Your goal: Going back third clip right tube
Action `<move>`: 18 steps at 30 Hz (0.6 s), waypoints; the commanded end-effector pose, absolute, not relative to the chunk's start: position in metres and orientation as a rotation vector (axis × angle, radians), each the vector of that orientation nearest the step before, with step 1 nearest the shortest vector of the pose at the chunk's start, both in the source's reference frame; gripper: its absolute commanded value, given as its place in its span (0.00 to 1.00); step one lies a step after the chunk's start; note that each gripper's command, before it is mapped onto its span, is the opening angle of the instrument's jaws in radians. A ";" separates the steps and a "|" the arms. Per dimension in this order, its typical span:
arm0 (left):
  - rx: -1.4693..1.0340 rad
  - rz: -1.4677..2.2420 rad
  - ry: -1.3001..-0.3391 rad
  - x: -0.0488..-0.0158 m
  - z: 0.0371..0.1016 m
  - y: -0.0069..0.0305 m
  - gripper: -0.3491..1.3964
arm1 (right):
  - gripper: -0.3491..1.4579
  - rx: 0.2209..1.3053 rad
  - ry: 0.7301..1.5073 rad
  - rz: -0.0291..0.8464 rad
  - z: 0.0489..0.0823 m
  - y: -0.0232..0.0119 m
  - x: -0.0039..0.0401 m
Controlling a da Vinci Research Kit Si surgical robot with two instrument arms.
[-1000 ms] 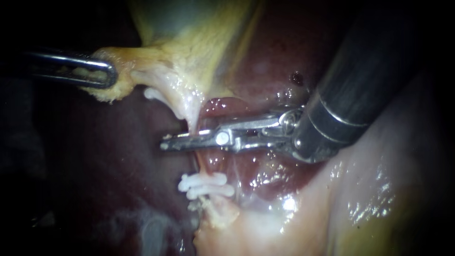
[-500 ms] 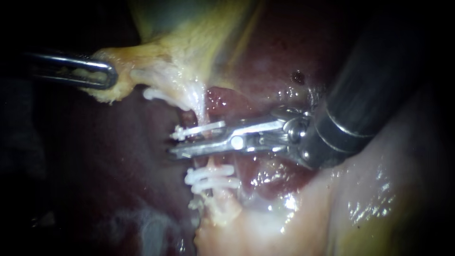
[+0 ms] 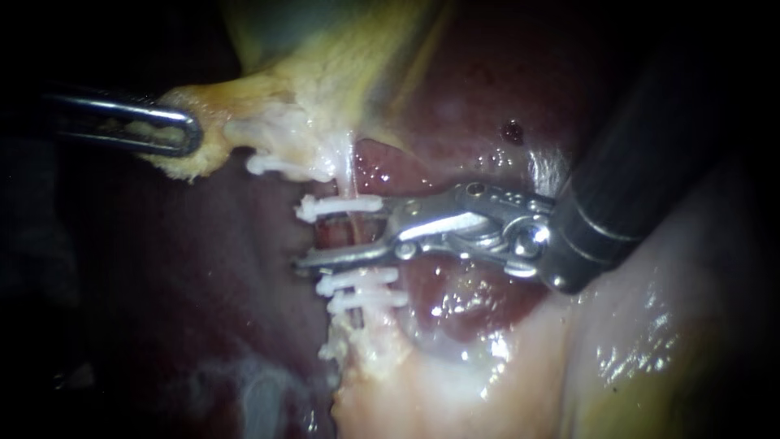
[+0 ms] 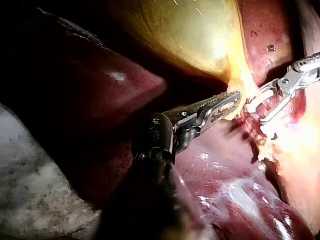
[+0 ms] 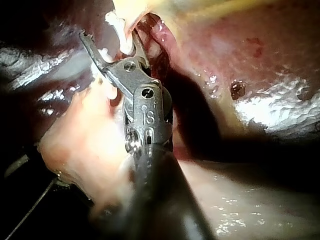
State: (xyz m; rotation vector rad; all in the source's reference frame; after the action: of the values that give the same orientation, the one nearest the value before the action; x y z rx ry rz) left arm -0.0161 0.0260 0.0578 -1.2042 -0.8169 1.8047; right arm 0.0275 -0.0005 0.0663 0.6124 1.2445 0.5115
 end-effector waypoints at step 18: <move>-1.205 1.806 -0.820 -0.0161 0.0578 0.0259 0.00 | 0.47 0.463 1.287 0.291 0.0659 -0.0014 0.0212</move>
State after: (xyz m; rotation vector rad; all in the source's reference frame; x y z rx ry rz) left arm -0.0161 0.0259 0.0578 -1.2054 -0.8205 1.8056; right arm 0.0204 -0.0015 0.0657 0.4556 1.2903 0.2766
